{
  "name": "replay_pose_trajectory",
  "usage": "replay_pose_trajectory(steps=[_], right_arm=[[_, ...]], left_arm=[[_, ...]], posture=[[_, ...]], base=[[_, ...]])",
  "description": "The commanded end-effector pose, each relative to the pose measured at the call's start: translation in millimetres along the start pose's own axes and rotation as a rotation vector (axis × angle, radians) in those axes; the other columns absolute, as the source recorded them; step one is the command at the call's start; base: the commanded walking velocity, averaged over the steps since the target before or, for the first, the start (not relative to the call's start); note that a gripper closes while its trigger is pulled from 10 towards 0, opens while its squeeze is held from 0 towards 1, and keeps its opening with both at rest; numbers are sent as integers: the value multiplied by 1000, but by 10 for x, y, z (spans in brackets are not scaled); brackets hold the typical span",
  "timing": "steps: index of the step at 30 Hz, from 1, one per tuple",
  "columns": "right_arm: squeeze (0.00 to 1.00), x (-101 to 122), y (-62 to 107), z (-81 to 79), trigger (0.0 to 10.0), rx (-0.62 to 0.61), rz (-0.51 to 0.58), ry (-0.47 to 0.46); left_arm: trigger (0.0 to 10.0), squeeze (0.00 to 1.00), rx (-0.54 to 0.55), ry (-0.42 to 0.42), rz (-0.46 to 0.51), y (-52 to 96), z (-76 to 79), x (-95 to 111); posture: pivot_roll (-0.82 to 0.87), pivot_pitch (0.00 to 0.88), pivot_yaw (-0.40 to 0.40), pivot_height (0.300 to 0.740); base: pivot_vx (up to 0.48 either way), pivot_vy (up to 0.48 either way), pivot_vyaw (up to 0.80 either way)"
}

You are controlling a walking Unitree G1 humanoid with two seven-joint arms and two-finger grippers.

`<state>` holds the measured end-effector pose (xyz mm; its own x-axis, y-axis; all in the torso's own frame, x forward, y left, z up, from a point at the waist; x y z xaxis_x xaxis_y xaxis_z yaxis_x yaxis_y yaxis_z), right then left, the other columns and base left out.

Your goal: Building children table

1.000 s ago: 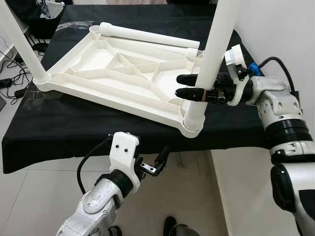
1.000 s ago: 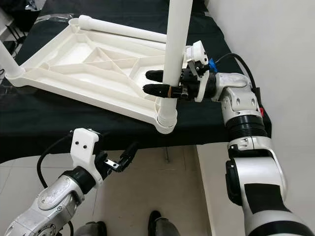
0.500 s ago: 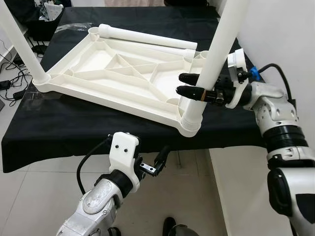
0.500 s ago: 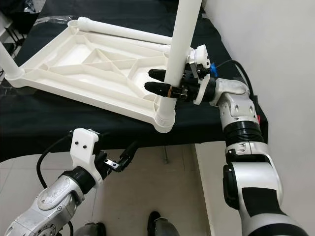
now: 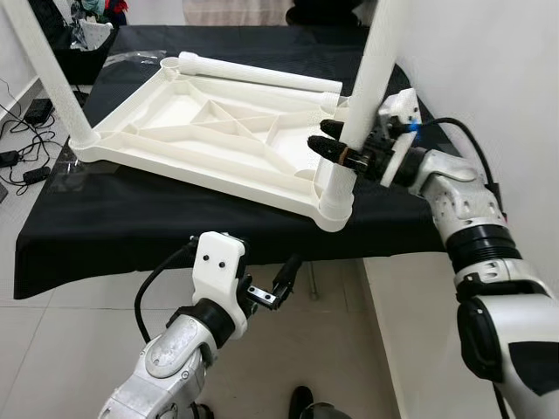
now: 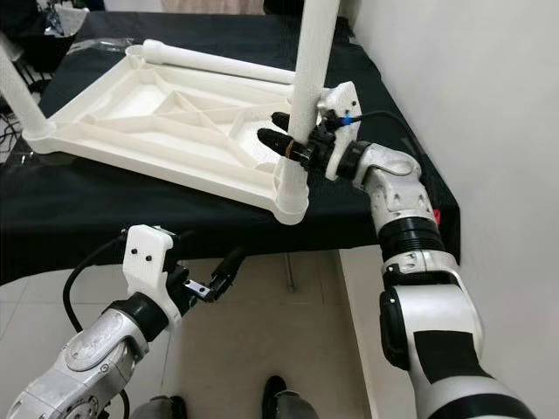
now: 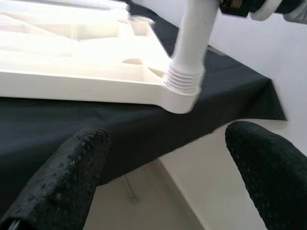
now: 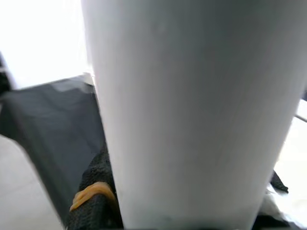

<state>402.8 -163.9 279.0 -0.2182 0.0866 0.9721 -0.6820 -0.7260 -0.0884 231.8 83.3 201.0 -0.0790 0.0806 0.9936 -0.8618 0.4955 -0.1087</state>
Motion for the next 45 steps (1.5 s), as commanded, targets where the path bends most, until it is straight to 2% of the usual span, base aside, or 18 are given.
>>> replay_pose_trajectory(steps=[1, 2, 5, 6, 7, 13, 16, 22, 26, 29, 32, 33, 35, 40, 45], right_arm=[[0, -258, 42, 53, 10000, -106, -120, -55], [0, -287, 38, 88, 10000, -170, -142, -55], [0, -305, 36, 112, 10000, -213, -156, -53], [0, -360, 44, 173, 10000, -337, -184, -69], [0, -379, 52, 196, 10000, -387, -190, -76], [0, -398, 41, 229, 10000, -503, -167, -109], [0, -400, 29, 225, 10000, -518, -160, -120], [0, -427, 97, 335, 10000, -748, -155, -169], [0, -408, 91, 340, 10000, -774, -134, -168], [0, -331, 84, 368, 10000, -843, -60, -205], [0, -328, 117, 397, 10000, -903, -52, -216], [0, -359, 155, 416, 10000, -962, -63, -225], [0, -367, 162, 418, 10000, -974, -66, -227], [0, -416, 169, 408, 10000, -1076, -52, -331], [0, -440, 132, 359, 10000, -1129, -66, -311]], left_arm=[[10000, 0, 11, -1, -22, 7, -24, -52], [10000, 0, 12, -3, -20, 4, -28, -49], [10000, 0, 12, -4, -20, 2, -29, -47], [10000, 0, 12, -4, -18, 0, -27, -47], [10000, 0, 12, -4, -18, 0, -24, -47], [10000, 0, 11, -3, -18, 4, -20, -50], [10000, 0, 12, -3, -19, 6, -21, -53], [10000, 0, 13, -4, -16, 5, -19, -45], [10000, 0, 13, -4, -17, 7, -19, -48], [10000, 0, 12, -3, -17, 8, -17, -49], [10000, 0, 12, -3, -16, 4, -15, -47], [10000, 0, 10, -4, -17, 6, -8, -54], [10000, 0, 9, -4, -18, 7, -6, -57], [10000, 0, 6, 0, -17, 12, 4, -60], [10000, 0, 6, -3, -12, 4, 0, -51]], posture=[[120, 251, -79, 740], [119, 250, -78, 740], [119, 250, -78, 740], [118, 250, -80, 740], [118, 251, -79, 740], [118, 254, -82, 740], [118, 254, -82, 740], [122, 255, -82, 740], [119, 255, -83, 740], [117, 256, -84, 740], [117, 256, -84, 740], [121, 250, -84, 740], [121, 250, -84, 740], [120, 243, -83, 740], [122, 240, -84, 740]], base=[[0, 0, 0], [0, 0, 0], [0, 0, 0], [0, 0, 0], [0, 0, 0], [0, 0, 0], [0, 0, 0], [0, 0, 0], [0, 0, 0], [0, 0, 0], [0, 0, 0], [0, 0, 0], [0, 0, 0], [0, 0, 0], [0, 0, 0]])
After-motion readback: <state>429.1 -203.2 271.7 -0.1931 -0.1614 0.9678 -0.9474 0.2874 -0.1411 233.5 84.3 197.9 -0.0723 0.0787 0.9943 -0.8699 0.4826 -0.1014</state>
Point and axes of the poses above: a point about 5 cm out from each wrist's last joint towards the gripper, its own y axis pointing back from the gripper into the wrist, its own x axis along the axis of the wrist's last joint, z = x × y, the point moved 1 cm from there along -y, pointing out of the wrist towards the gripper, and after that the axes turned 2 degrees about -y, right-handed, at the moved point
